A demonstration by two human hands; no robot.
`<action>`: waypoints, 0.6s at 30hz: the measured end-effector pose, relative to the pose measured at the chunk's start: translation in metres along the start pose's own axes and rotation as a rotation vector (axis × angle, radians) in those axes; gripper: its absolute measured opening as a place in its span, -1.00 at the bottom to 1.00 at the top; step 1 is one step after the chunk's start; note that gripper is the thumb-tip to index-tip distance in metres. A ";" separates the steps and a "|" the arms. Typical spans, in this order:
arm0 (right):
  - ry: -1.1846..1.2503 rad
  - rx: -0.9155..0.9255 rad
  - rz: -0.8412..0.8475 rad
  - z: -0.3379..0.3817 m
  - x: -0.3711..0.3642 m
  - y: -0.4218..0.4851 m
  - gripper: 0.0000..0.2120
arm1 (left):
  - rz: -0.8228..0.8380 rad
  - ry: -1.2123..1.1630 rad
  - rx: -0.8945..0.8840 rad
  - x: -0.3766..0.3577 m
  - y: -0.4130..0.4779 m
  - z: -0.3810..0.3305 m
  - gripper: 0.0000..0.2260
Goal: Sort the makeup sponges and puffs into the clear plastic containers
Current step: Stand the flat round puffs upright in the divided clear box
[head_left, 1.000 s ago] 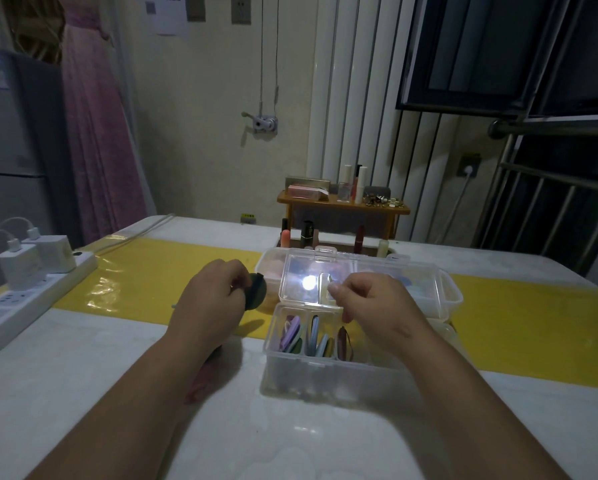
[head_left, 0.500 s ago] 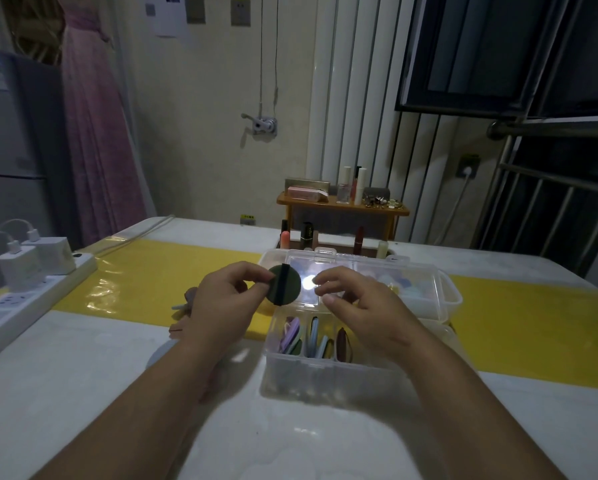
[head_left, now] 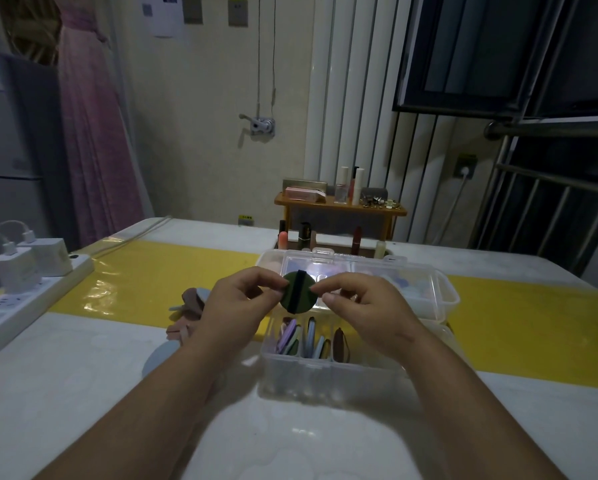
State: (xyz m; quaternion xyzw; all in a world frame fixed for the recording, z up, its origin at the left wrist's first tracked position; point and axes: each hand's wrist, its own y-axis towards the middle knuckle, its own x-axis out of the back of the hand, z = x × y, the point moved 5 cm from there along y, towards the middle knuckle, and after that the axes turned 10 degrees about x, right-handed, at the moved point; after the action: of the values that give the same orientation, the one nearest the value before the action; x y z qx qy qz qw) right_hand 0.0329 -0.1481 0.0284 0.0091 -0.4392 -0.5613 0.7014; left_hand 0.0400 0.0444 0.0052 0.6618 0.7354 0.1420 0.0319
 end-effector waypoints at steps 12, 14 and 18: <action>0.069 -0.056 -0.357 -0.009 0.022 -0.002 -0.51 | -0.052 0.102 0.027 0.002 0.005 0.007 -0.74; 0.036 -0.074 -0.349 -0.011 0.021 -0.002 -0.48 | -0.038 0.114 0.045 0.002 0.007 0.011 -0.75; -0.013 -0.106 -0.333 -0.011 0.020 -0.002 -0.34 | 0.003 0.133 0.092 0.000 0.008 0.016 -0.78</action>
State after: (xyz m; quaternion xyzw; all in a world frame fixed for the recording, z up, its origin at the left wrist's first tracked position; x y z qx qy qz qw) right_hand 0.0374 -0.1697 0.0328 0.0412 -0.4059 -0.6923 0.5952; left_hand 0.0511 0.0481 -0.0082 0.6528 0.7407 0.1516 -0.0477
